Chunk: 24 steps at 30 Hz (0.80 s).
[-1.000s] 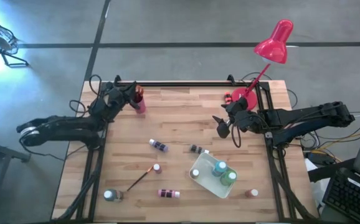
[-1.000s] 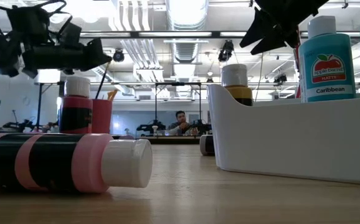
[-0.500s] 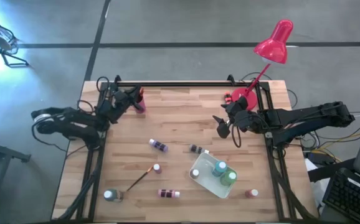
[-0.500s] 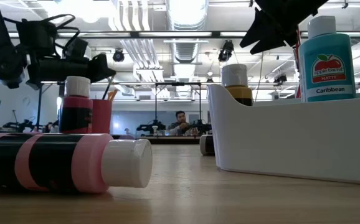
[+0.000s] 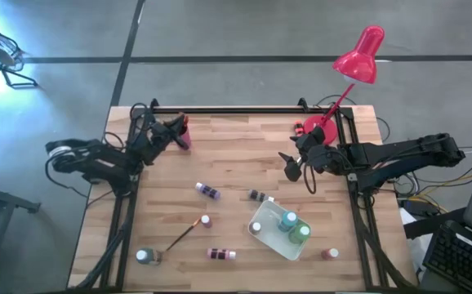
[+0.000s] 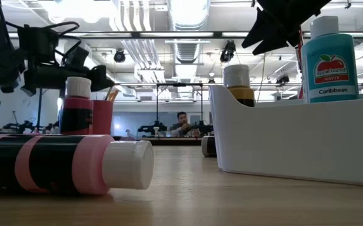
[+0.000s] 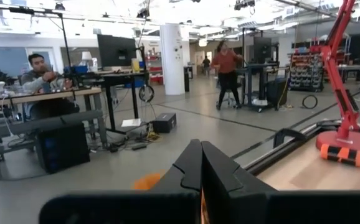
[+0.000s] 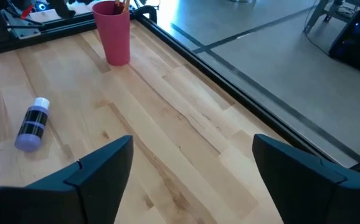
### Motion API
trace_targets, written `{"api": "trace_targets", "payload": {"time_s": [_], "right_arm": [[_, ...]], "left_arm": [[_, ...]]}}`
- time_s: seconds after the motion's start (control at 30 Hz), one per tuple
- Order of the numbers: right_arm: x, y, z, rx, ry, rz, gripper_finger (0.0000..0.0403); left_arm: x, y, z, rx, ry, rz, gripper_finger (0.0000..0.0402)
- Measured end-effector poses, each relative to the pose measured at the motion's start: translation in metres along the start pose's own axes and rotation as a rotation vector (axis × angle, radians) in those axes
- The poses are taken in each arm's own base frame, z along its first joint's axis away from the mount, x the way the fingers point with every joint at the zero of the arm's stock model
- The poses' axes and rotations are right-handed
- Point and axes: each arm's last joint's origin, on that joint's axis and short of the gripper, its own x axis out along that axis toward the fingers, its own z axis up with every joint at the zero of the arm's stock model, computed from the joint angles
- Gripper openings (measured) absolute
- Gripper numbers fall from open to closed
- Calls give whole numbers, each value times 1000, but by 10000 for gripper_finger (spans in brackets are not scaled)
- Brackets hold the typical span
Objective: Pick & Place Paint Supplies
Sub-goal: Put the orange paintbrush into the pink cup
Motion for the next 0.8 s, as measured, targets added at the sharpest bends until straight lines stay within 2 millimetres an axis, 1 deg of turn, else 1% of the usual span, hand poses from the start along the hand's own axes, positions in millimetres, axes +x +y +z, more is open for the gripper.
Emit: {"api": "trace_targets", "payload": {"time_s": [0.2,0.4,0.53,0.8], "right_arm": [[0,0,0,-4,1,0,306],[0,0,0,-4,1,0,293],[0,0,0,-5,2,0,295],[0,0,0,-4,2,0,322]], "left_arm": [[1,-1,-8,23,53,5,0],[2,-1,-10,48,76,2,3],[3,-1,-10,51,75,2,25],[2,-1,-4,41,41,-14,76]]}}
